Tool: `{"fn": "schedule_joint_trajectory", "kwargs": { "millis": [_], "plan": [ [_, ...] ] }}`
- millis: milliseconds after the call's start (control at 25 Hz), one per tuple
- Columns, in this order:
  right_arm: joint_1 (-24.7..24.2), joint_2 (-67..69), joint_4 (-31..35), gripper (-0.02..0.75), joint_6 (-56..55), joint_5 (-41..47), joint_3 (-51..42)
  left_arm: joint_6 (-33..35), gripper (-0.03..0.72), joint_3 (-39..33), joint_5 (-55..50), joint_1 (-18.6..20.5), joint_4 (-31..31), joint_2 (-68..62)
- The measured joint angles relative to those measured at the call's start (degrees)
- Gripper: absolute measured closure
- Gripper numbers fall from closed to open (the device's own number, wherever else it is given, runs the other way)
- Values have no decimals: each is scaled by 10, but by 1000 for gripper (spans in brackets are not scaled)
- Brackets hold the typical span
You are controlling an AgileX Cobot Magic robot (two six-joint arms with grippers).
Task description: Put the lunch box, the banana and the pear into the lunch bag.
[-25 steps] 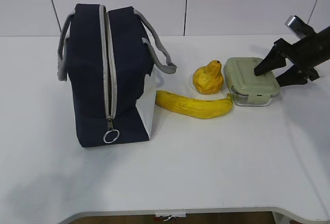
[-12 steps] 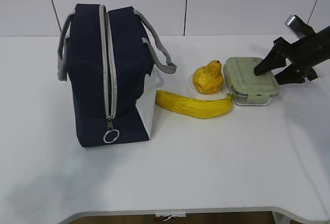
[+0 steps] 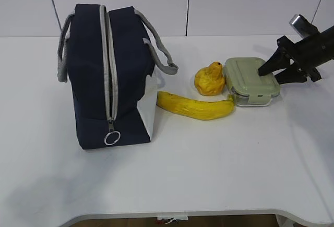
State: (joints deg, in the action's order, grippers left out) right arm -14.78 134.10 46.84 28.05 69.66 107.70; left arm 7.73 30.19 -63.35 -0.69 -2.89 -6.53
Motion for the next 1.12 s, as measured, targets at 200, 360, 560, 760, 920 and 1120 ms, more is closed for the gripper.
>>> {"fn": "schedule_joint_trajectory", "kwargs": {
  "millis": [200,360,560,760,920,1120],
  "plan": [
    [0,0,0,330,-1,0,0,0,444,0,0,0,0,0],
    [0,0,0,331,-1,0,0,0,444,0,0,0,0,0],
    [0,0,0,332,-1,0,0,0,445,0,0,0,0,0],
    [0,0,0,332,-1,0,0,0,444,0,0,0,0,0],
    [0,0,0,341,-5,0,0,0,444,0,0,0,0,0],
    [0,0,5,377,-8,1,0,0,444,0,0,0,0,0]
  ]
}}
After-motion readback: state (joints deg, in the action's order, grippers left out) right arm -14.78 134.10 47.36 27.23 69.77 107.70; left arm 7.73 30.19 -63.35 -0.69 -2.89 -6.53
